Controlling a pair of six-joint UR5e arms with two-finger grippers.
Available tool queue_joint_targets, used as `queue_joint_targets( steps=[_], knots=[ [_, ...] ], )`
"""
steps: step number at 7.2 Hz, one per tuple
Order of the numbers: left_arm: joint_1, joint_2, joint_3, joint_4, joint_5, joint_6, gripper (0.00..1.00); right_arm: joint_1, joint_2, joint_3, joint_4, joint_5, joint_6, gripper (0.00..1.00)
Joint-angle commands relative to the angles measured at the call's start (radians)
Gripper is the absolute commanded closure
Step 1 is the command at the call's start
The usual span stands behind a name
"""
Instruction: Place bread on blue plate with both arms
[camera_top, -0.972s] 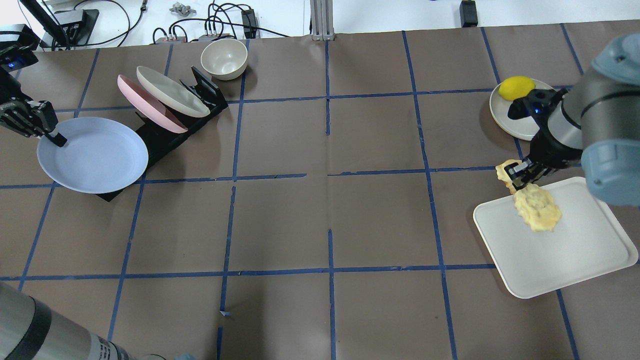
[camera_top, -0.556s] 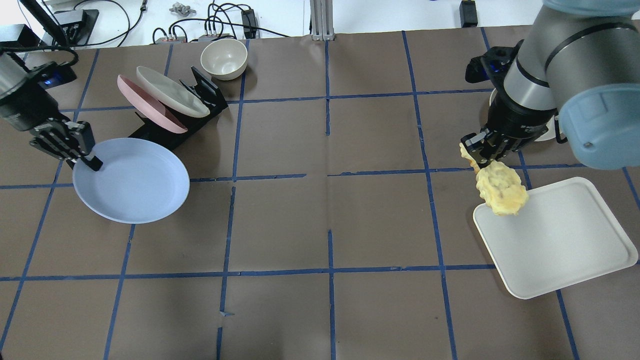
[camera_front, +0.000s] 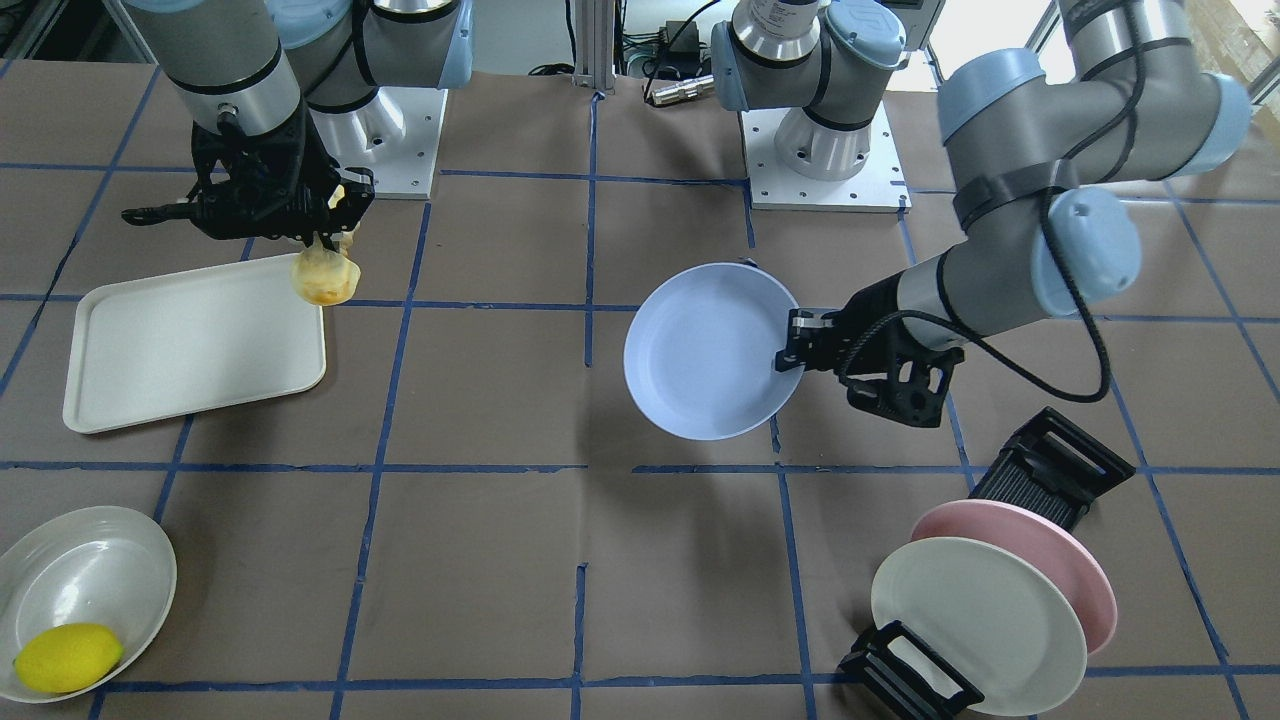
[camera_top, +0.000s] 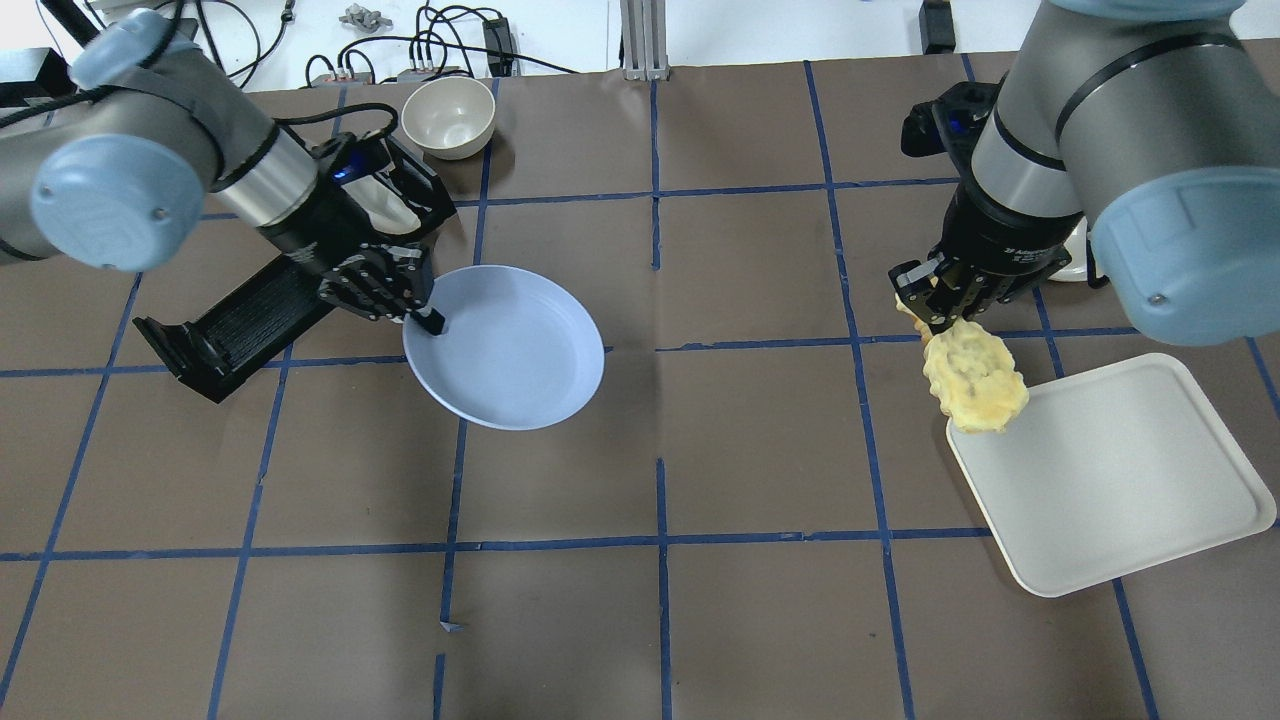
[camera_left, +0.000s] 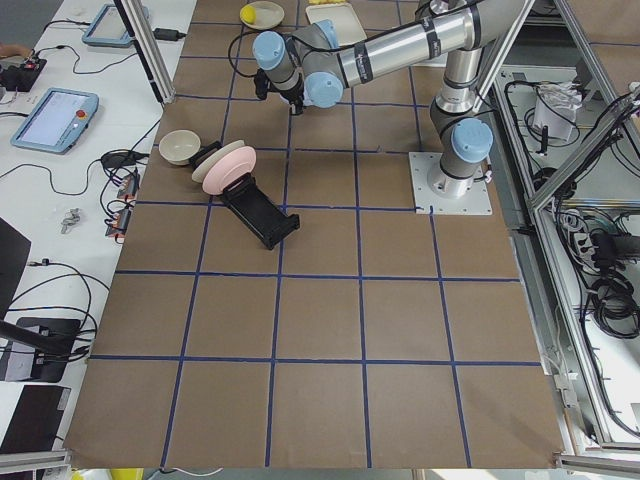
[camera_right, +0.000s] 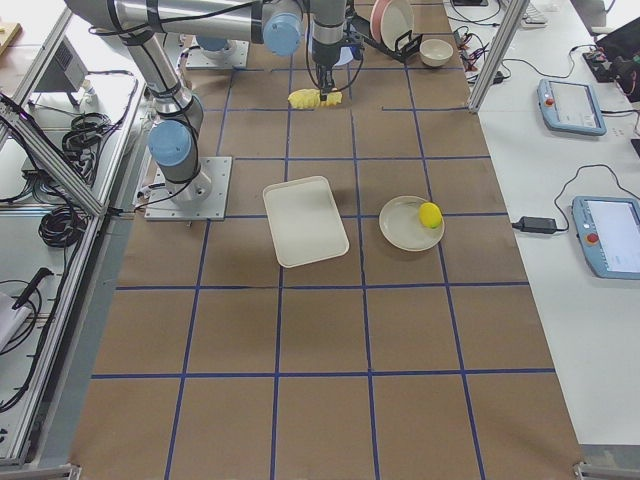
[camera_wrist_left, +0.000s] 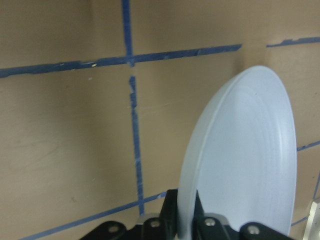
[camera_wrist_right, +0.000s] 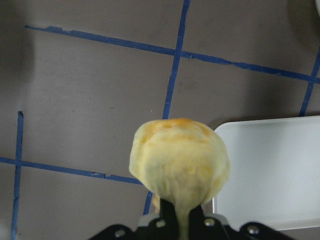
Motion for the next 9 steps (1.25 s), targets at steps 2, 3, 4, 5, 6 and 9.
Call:
queue_joint_targets(
  steps=[2, 3, 4, 5, 6, 9],
  knots=[
    [-0.151, -0.159, -0.024, 0.307, -0.066, -0.209, 0.96, 0.0, -0.001, 0.006, 0.0, 0.002, 0.006, 0.92],
    [-0.171, -0.183, -0.024, 0.334, -0.069, -0.211, 0.96, 0.001, -0.001, 0.006, 0.0, 0.006, 0.006, 0.92],
    [-0.174, -0.205, -0.024, 0.382, -0.07, -0.21, 0.95, 0.003, 0.004, 0.007, 0.0, 0.012, 0.006, 0.92],
    [-0.179, -0.232, -0.024, 0.426, -0.072, -0.213, 0.84, 0.033, 0.007, 0.007, -0.001, 0.022, 0.007, 0.92],
    [-0.179, -0.236, -0.024, 0.437, -0.07, -0.214, 0.4, 0.075, 0.022, 0.006, -0.019, 0.02, 0.033, 0.92],
    [-0.127, -0.1, -0.009, 0.346, 0.03, -0.268, 0.0, 0.15, 0.122, -0.007, -0.143, 0.06, 0.082, 0.92]
  ],
)
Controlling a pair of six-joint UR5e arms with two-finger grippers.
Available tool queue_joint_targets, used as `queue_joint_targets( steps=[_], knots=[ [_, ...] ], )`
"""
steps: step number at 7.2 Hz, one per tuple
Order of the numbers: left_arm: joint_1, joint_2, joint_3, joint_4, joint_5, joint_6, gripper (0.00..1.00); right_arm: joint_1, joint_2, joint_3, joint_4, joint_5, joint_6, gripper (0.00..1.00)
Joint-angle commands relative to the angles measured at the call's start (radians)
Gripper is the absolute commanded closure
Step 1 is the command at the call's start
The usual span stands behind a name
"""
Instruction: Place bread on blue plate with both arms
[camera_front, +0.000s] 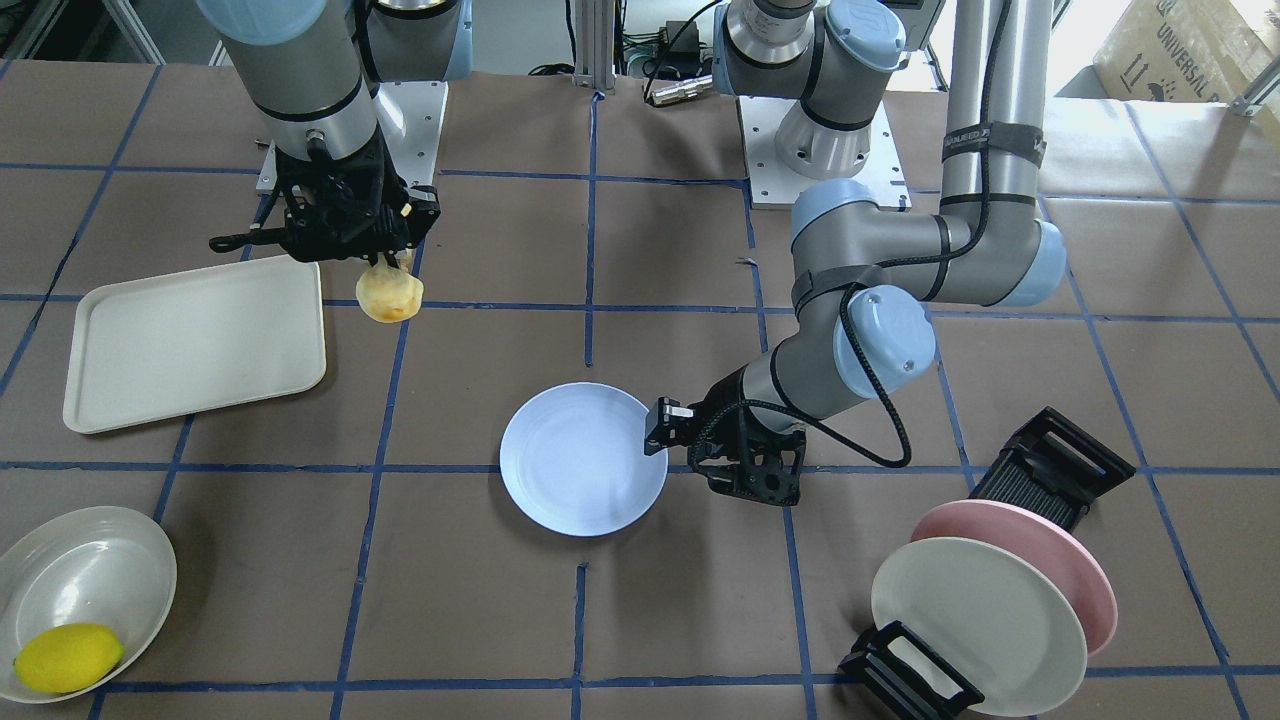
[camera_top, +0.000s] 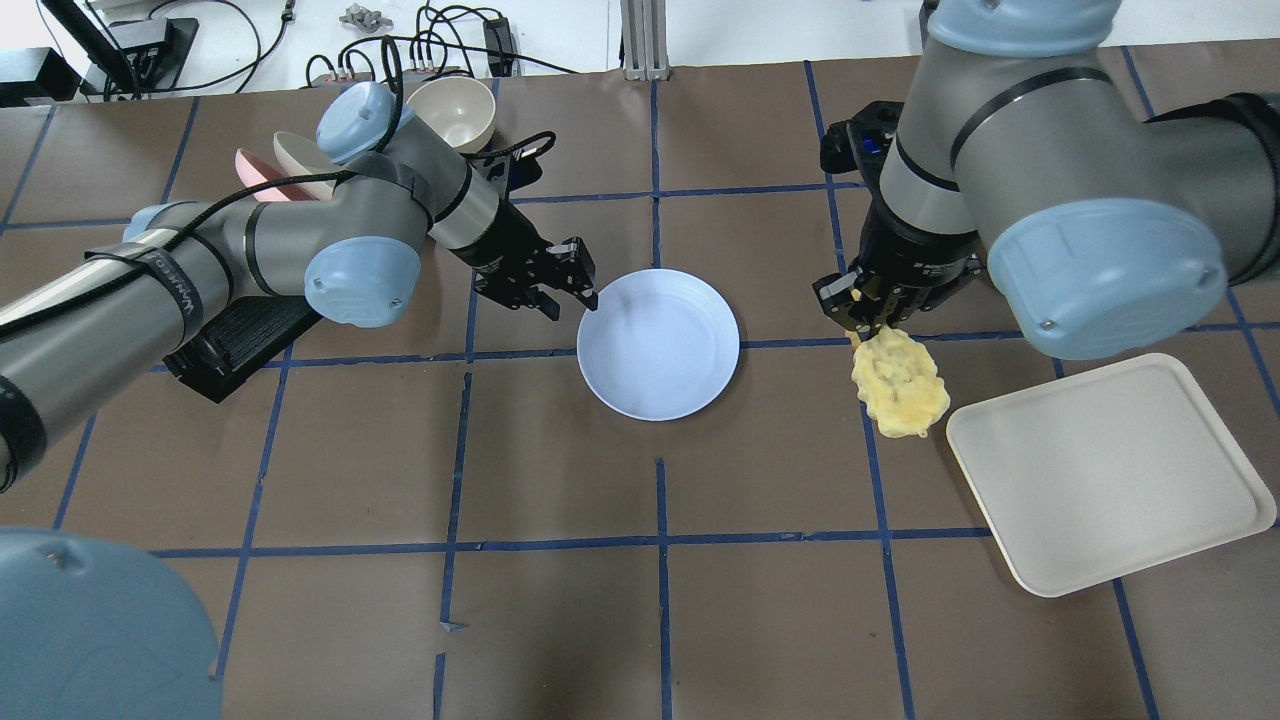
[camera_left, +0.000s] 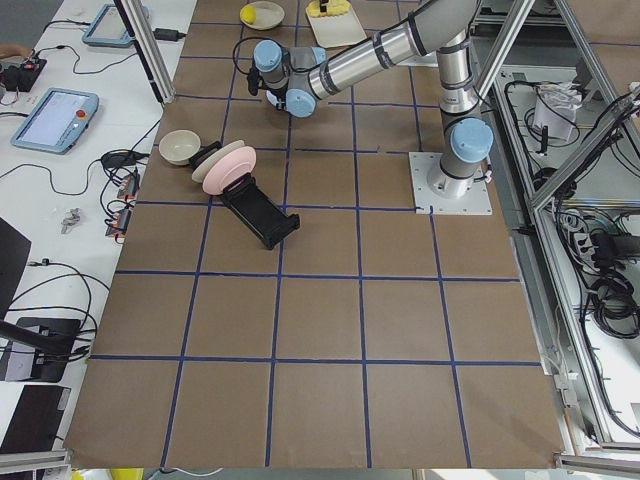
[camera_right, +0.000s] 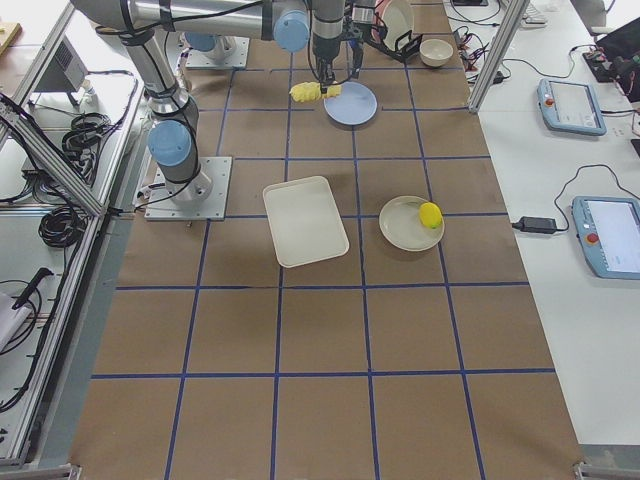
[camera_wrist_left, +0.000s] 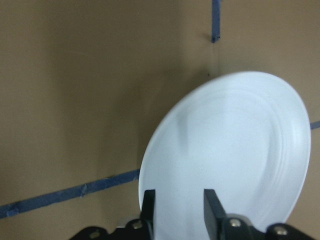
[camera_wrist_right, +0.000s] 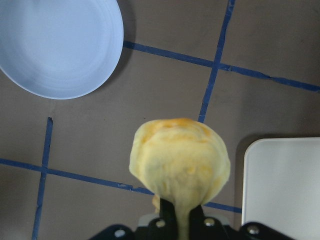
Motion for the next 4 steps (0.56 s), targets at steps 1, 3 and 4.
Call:
queue_joint_targets(
  steps=[1, 3, 4],
  knots=[
    [0.089, 0.131, 0.019, -0.163, 0.115, -0.005, 0.0, 0.044, 0.096, -0.006, -0.133, 0.081, 0.059, 0.92],
    [0.153, 0.277, 0.024, -0.312, 0.227, 0.001, 0.0, 0.107, 0.23, -0.104, -0.194, 0.082, 0.097, 0.92],
    [0.148, 0.326, 0.033, -0.354, 0.29, 0.001, 0.0, 0.13, 0.325, -0.181, -0.194, 0.079, 0.105, 0.92]
  ],
)
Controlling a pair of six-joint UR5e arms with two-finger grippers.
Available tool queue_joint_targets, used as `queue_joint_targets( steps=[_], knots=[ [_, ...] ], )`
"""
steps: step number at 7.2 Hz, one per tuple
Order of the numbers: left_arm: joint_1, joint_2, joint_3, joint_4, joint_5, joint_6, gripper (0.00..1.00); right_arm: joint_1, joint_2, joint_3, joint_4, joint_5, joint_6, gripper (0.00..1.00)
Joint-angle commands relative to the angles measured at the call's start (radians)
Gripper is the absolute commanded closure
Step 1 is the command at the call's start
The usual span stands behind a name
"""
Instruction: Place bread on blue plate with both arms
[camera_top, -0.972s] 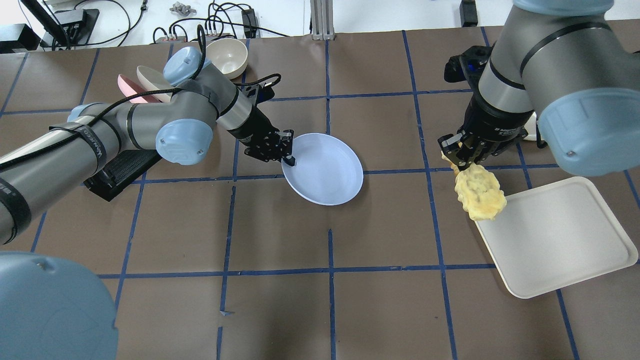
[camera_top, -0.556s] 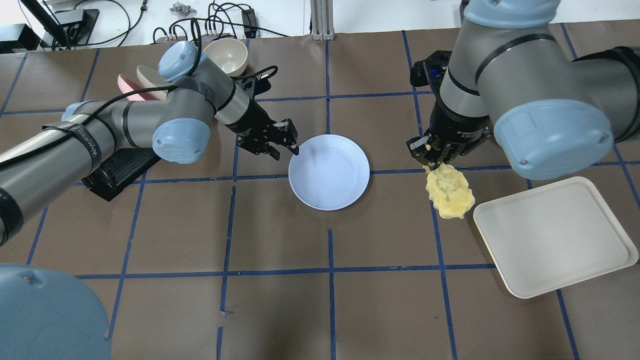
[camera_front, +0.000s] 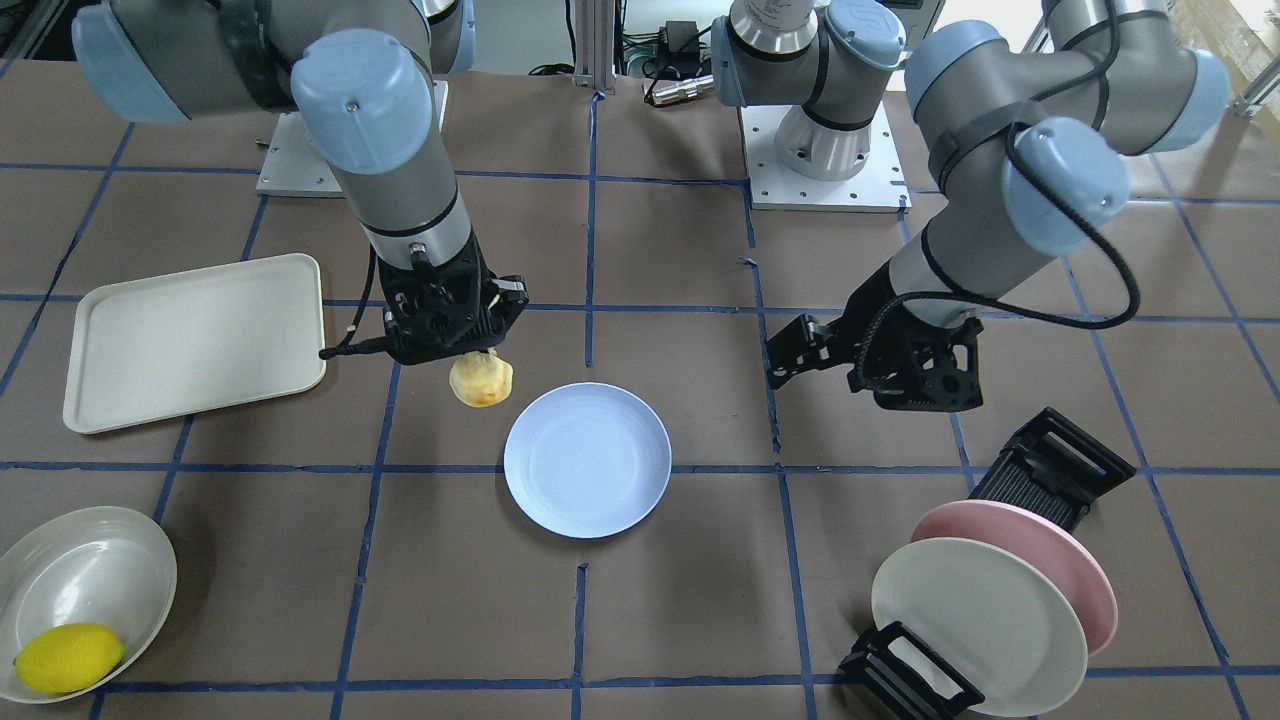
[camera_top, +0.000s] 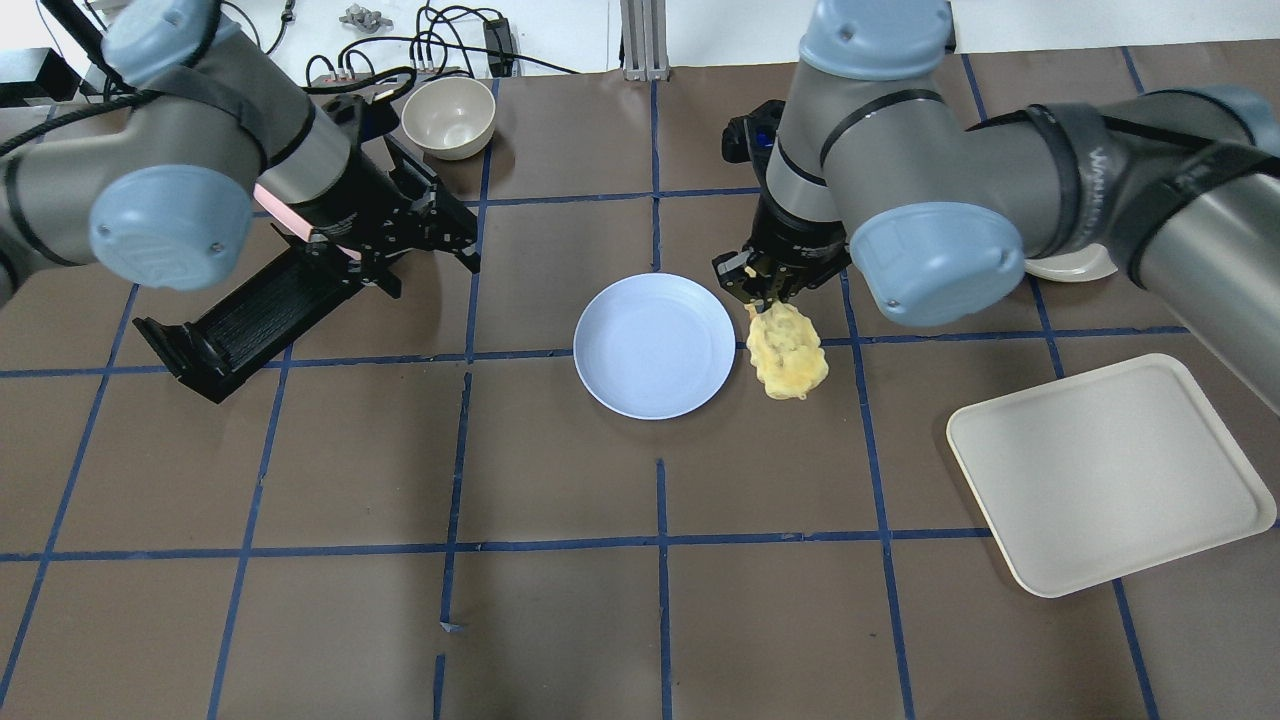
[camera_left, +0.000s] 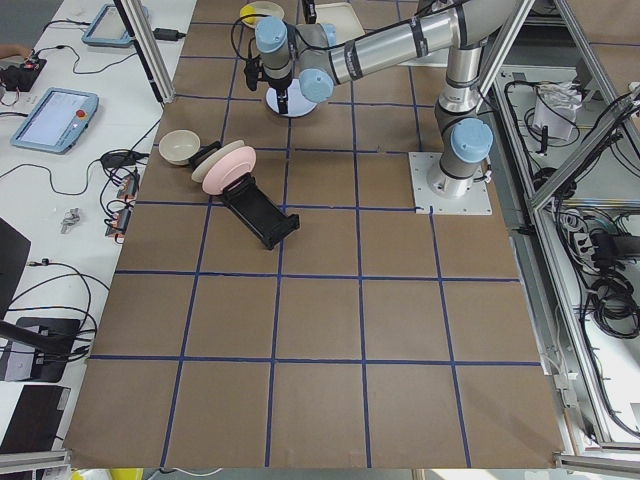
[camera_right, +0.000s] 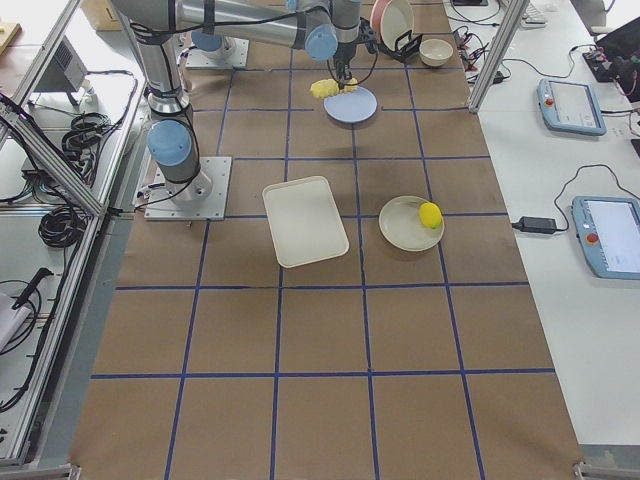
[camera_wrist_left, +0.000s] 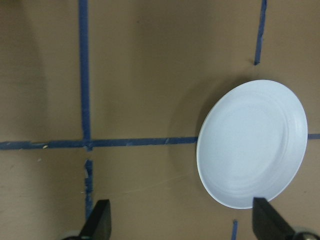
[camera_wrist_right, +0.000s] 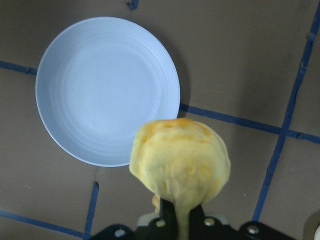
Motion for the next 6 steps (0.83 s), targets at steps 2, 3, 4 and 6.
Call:
queue_joint_targets(
  steps=[2, 3, 4, 6],
  knots=[
    [-0.005, 0.088, 0.101, -0.198, 0.191, 0.001, 0.0, 0.118, 0.294, -0.166, -0.11, -0.012, 0.147, 0.9],
    [-0.017, 0.077, 0.178, -0.292, 0.219, 0.001, 0.0, 0.131, 0.357, -0.169, -0.203, -0.012, 0.15, 0.86],
    [-0.049, 0.074, 0.215, -0.32, 0.269, 0.015, 0.0, 0.131, 0.384, -0.17, -0.221, -0.008, 0.153, 0.79],
    [-0.072, 0.078, 0.216, -0.307, 0.271, 0.018, 0.0, 0.131, 0.407, -0.167, -0.302, -0.015, 0.167, 0.23]
  ],
)
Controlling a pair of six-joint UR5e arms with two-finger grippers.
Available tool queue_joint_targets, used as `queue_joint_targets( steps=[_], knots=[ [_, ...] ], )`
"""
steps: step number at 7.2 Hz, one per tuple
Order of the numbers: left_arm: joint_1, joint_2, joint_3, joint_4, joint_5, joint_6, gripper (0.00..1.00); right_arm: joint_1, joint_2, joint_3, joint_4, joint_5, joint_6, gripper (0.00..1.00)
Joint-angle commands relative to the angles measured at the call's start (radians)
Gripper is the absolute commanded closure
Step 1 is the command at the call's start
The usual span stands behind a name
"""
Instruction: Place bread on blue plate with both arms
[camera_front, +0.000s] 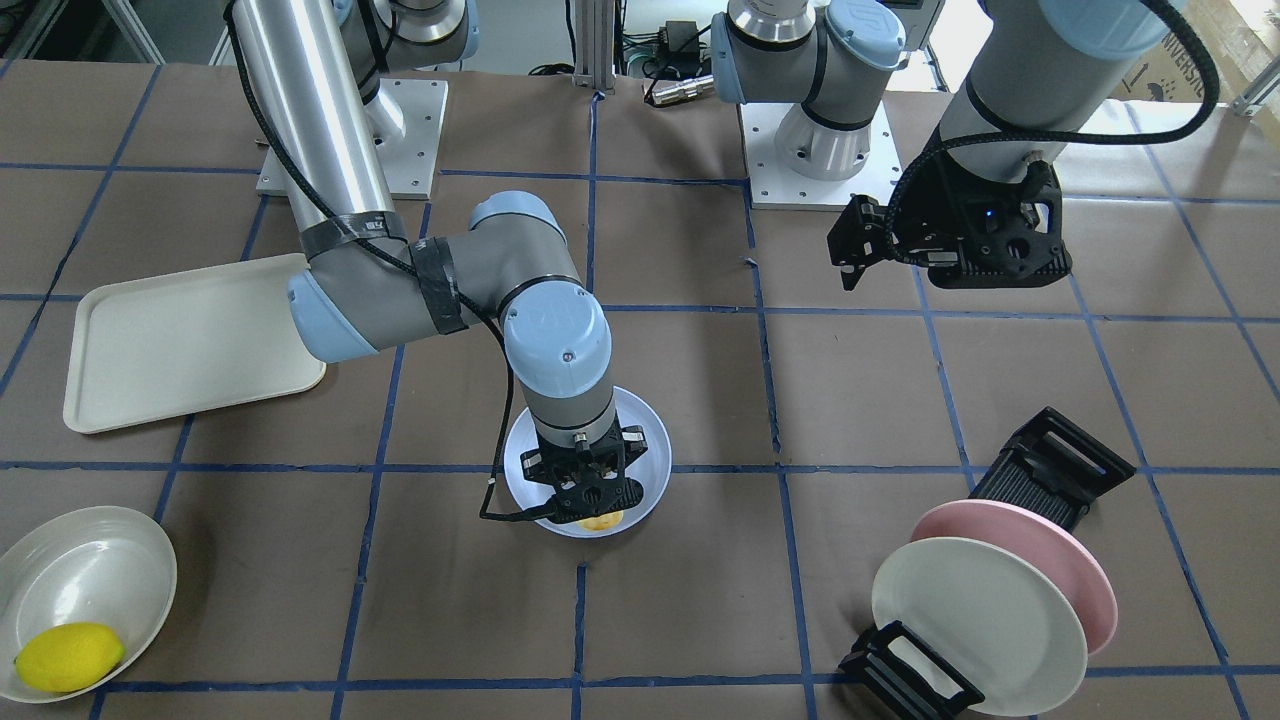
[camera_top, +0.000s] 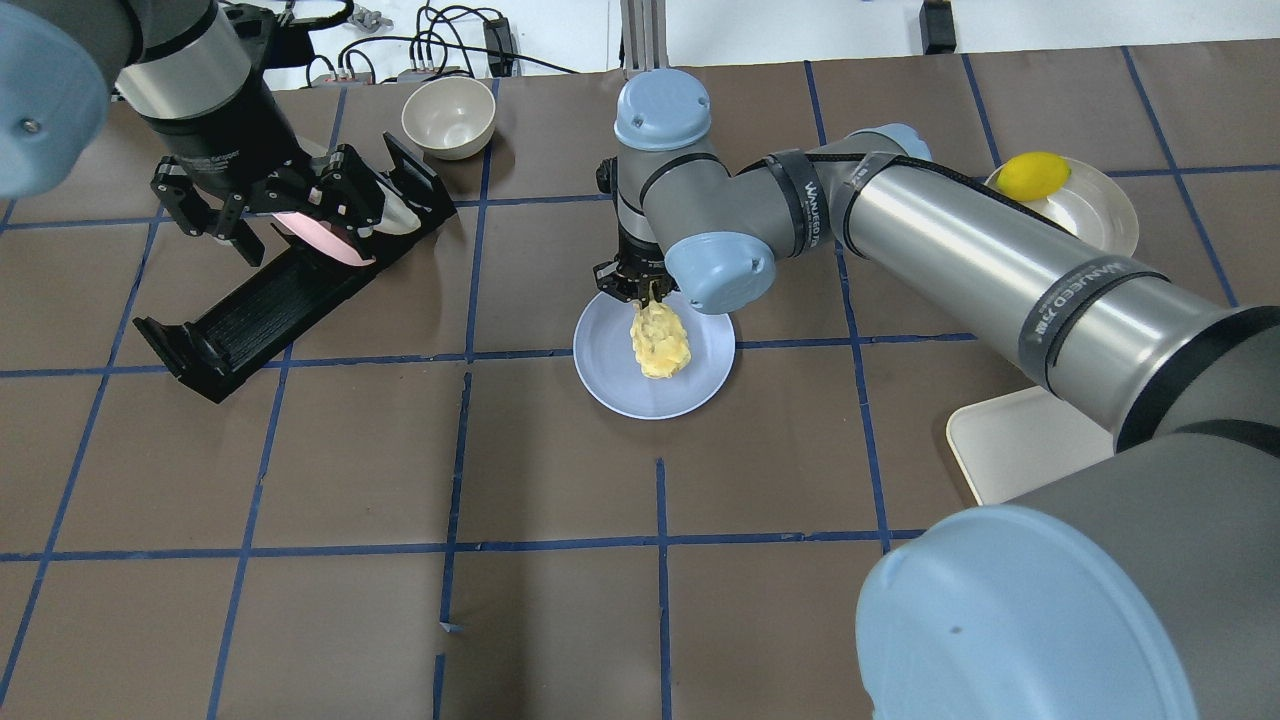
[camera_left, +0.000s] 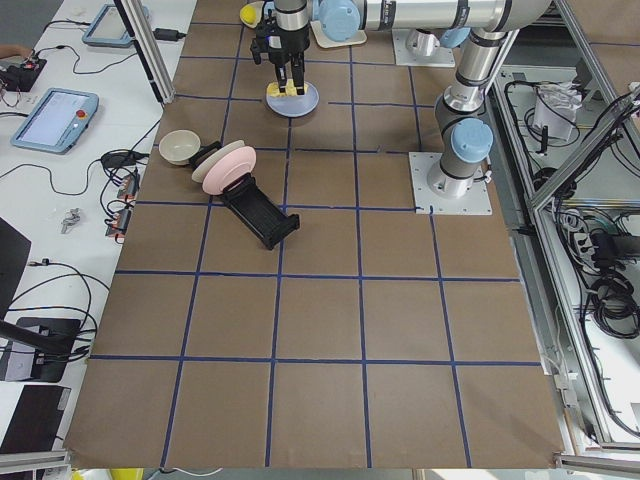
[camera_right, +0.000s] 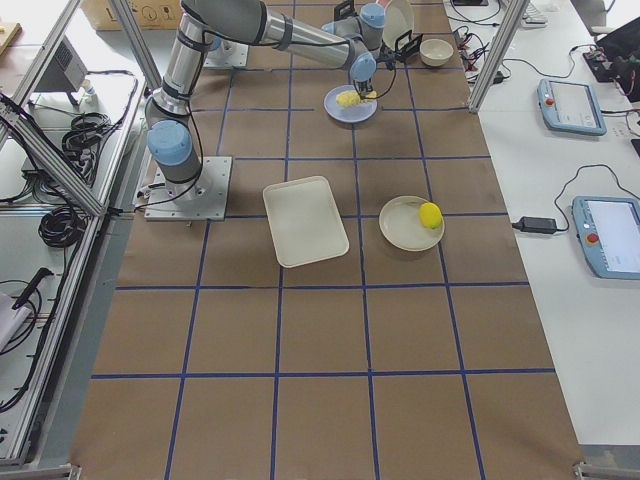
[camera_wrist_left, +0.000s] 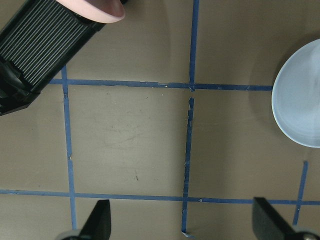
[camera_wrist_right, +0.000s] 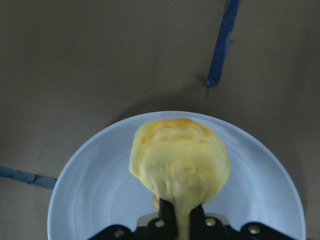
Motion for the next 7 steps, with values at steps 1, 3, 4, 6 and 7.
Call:
queue_joint_targets(
  steps=[1, 3, 4, 6, 7],
  knots=[
    [-0.009, 0.015, 0.004, 0.001, -0.003, 0.003, 0.0, 0.001, 0.019, 0.004, -0.067, -0.007, 0.003, 0.0],
    [-0.006, 0.024, -0.01, 0.004, -0.003, 0.015, 0.0, -0.008, 0.0, -0.002, -0.055, -0.032, -0.008, 0.0],
    [-0.008, 0.02, -0.005, 0.006, -0.003, 0.018, 0.0, -0.01, -0.032, 0.007, -0.052, -0.03, -0.011, 0.0],
    [-0.008, 0.016, -0.007, 0.009, -0.003, 0.017, 0.0, -0.028, -0.108, 0.018, 0.024, -0.032, -0.025, 0.0],
    [-0.008, 0.016, -0.007, 0.009, -0.003, 0.017, 0.0, -0.058, -0.162, 0.03, 0.104, -0.033, -0.08, 0.0]
  ],
)
